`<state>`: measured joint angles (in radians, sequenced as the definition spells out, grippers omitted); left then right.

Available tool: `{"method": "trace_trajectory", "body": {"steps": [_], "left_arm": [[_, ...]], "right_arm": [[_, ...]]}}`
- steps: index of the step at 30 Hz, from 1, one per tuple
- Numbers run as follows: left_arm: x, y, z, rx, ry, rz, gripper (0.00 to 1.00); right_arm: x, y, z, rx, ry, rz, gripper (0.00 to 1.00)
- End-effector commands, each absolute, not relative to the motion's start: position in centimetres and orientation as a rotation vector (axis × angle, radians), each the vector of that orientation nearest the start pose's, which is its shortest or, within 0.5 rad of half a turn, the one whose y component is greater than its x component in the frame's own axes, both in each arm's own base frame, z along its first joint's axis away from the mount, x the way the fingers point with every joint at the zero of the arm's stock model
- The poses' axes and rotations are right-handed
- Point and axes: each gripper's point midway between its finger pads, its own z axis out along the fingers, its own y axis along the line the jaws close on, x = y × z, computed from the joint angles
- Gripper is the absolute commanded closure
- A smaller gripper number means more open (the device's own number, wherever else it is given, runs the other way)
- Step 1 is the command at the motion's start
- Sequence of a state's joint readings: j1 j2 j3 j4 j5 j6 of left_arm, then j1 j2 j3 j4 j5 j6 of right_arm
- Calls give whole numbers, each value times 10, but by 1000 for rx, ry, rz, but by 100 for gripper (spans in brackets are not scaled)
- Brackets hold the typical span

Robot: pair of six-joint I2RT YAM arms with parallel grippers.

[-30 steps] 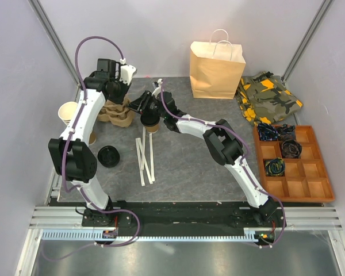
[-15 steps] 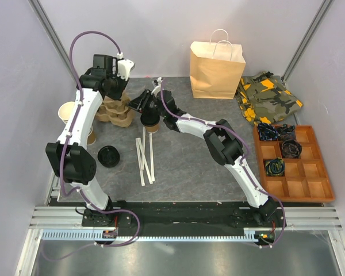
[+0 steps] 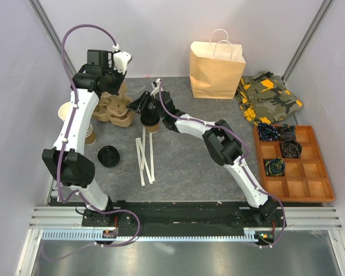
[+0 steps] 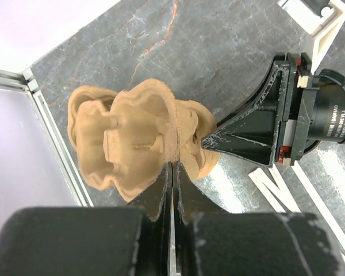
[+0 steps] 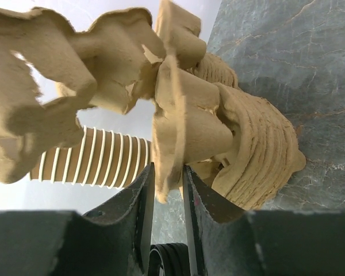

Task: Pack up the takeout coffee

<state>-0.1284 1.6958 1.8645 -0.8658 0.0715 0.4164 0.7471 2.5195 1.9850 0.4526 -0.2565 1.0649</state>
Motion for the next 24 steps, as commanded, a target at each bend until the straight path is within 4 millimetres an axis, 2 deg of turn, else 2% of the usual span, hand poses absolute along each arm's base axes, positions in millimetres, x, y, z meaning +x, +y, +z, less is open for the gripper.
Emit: {"method": "trace_trajectory", "body": {"steps": [1, 6, 9, 10, 13, 19, 21, 22, 24], "left_arm": [[448, -54, 328, 643, 2052, 93, 98], [443, -60, 321, 662, 2066, 48, 98], [437, -67, 312, 680, 2087, -1, 98], [435, -68, 302, 686, 2107, -13, 98], [430, -70, 288, 702, 2135, -38, 98], [424, -70, 277, 725, 2154, -39, 98], [422, -69, 269, 733, 2171, -39, 93], [421, -68, 267, 731, 2178, -34, 87], [419, -65, 257, 733, 2203, -24, 82]], "right_arm": [[465, 549, 170, 44, 1859, 1536, 66], [463, 550, 166, 42, 1868, 1535, 65], [461, 551, 166, 36, 1870, 1540, 67], [461, 551, 167, 35, 1867, 1546, 68], [460, 550, 168, 38, 1865, 1552, 74], [459, 550, 167, 41, 1874, 1556, 91], [459, 550, 167, 42, 1875, 1557, 98], [458, 551, 166, 43, 1879, 1558, 100], [458, 550, 164, 51, 1883, 1560, 100]]}}
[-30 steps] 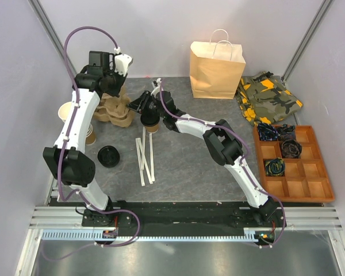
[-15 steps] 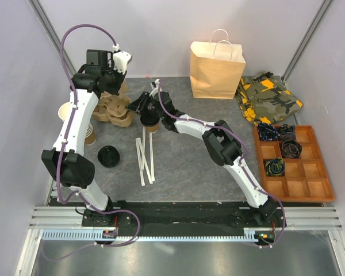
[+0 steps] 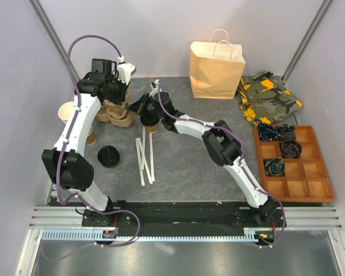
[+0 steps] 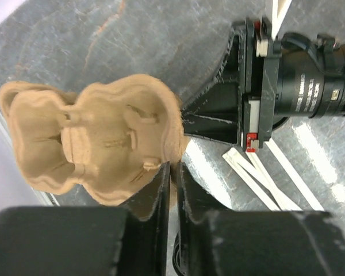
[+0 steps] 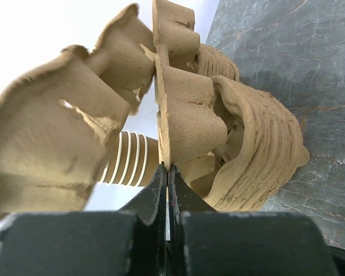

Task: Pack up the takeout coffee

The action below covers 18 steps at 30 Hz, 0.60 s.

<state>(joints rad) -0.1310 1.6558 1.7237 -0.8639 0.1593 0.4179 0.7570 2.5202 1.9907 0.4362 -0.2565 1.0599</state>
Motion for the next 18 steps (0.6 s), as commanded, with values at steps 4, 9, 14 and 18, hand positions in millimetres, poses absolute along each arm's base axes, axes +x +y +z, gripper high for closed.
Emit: {"method": "trace_trajectory", "body": {"steps": [4, 9, 14, 18], "left_arm": [[417, -63, 239, 742, 2239, -20, 64], [416, -62, 221, 748, 2274, -24, 50], [417, -63, 213, 744, 2288, -31, 42], [417, -67, 204, 734, 2306, -68, 38]], "right_arm": [[458, 549, 164, 53, 1886, 1562, 100], [457, 550, 165, 60, 1886, 1568, 100], [458, 550, 166, 60, 1882, 1571, 100], [458, 550, 166, 59, 1878, 1573, 100]]}}
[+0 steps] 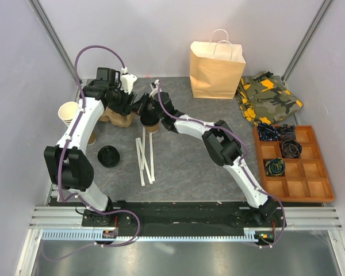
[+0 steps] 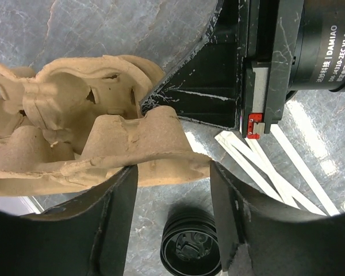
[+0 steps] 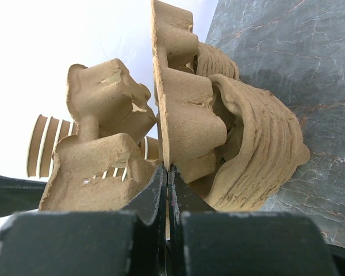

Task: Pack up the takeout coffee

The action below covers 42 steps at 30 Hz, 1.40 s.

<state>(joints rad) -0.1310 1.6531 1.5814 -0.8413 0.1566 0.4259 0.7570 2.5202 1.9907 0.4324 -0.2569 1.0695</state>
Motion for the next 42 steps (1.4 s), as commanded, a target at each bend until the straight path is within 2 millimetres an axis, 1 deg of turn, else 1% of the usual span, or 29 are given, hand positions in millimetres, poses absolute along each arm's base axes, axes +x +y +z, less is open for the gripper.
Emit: {"method": "trace_trajectory", "body": {"steps": [1, 3, 5, 6, 11, 19, 21, 22, 23, 25, 26, 28, 29, 31, 32, 34, 35, 36, 37, 42], "left_arm": [[418, -66, 200, 734, 2312, -65, 38], [418, -66, 195, 728, 2323, -68, 37], [419, -67, 195, 714, 2323, -77, 36], [419, -68, 195, 716, 2318, -86, 34], [413, -73, 191, 718, 2325, -120, 31], [412, -77, 184, 719, 2322, -139, 33], [415, -75, 183, 710, 2321, -124, 36], [415, -75, 185, 706, 2318, -120, 38], [416, -75, 185, 703, 2317, -118, 42], [416, -74, 189, 698, 2304, -112, 48], [417, -74, 191, 699, 2298, -105, 54], [417, -75, 194, 701, 2290, -99, 60], [417, -74, 196, 699, 2287, -89, 66], [416, -74, 198, 702, 2285, -83, 72], [416, -72, 199, 700, 2284, -72, 79], [414, -73, 202, 701, 2286, -66, 86], [414, -71, 203, 699, 2286, -56, 93], [413, -71, 205, 698, 2288, -54, 96], [412, -70, 208, 694, 2289, -49, 98], [412, -62, 234, 655, 2247, 11, 98]], "right_arm": [[458, 550, 167, 61, 1878, 1571, 100], [458, 550, 167, 63, 1879, 1570, 100], [458, 549, 168, 63, 1879, 1570, 100], [458, 549, 168, 61, 1880, 1571, 100], [458, 550, 168, 63, 1876, 1577, 100], [456, 550, 170, 60, 1877, 1589, 100], [456, 550, 171, 60, 1876, 1596, 100], [454, 551, 172, 58, 1875, 1603, 100], [454, 551, 174, 57, 1871, 1604, 100], [454, 551, 173, 55, 1873, 1603, 100], [453, 551, 174, 51, 1871, 1607, 100], [453, 551, 174, 52, 1872, 1606, 100], [454, 550, 174, 53, 1872, 1605, 100], [454, 551, 173, 51, 1875, 1604, 100], [453, 551, 172, 50, 1880, 1600, 100], [453, 551, 172, 45, 1885, 1597, 100], [452, 551, 171, 39, 1888, 1595, 100], [452, 551, 171, 38, 1892, 1595, 100], [452, 551, 170, 40, 1897, 1593, 100], [450, 551, 172, 31, 1899, 1597, 100]]}}
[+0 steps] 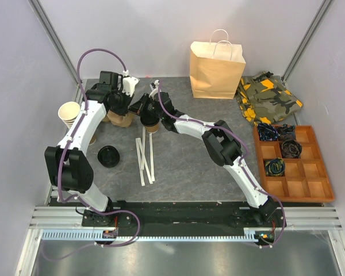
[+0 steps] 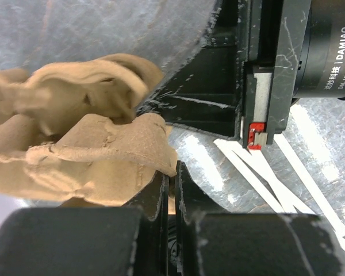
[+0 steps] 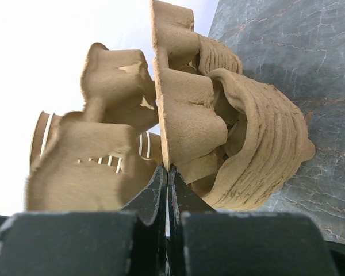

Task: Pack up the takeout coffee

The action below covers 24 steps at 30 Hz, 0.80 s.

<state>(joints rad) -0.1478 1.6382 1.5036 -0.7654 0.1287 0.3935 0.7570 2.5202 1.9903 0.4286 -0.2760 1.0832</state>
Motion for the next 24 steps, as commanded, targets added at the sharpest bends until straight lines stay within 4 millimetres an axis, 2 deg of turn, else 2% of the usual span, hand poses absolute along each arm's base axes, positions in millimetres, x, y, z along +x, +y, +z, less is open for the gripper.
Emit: {"method": "trace_trajectory", "body": {"steps": [1, 6, 13, 18, 24], "left_arm": [[414, -61, 242, 645, 2229, 25, 98], [422, -56, 273, 612, 2161, 78, 98], [431, -52, 297, 582, 2098, 118, 98], [436, -50, 307, 579, 2067, 139, 98], [437, -51, 309, 580, 2060, 139, 98]], "right_arm": [[450, 552, 174, 30, 1895, 1601, 100], [449, 552, 184, 60, 1864, 1654, 100], [449, 551, 200, 88, 1835, 1715, 100], [443, 551, 190, 85, 1895, 1726, 100], [444, 550, 182, 80, 1965, 1679, 100]]}}
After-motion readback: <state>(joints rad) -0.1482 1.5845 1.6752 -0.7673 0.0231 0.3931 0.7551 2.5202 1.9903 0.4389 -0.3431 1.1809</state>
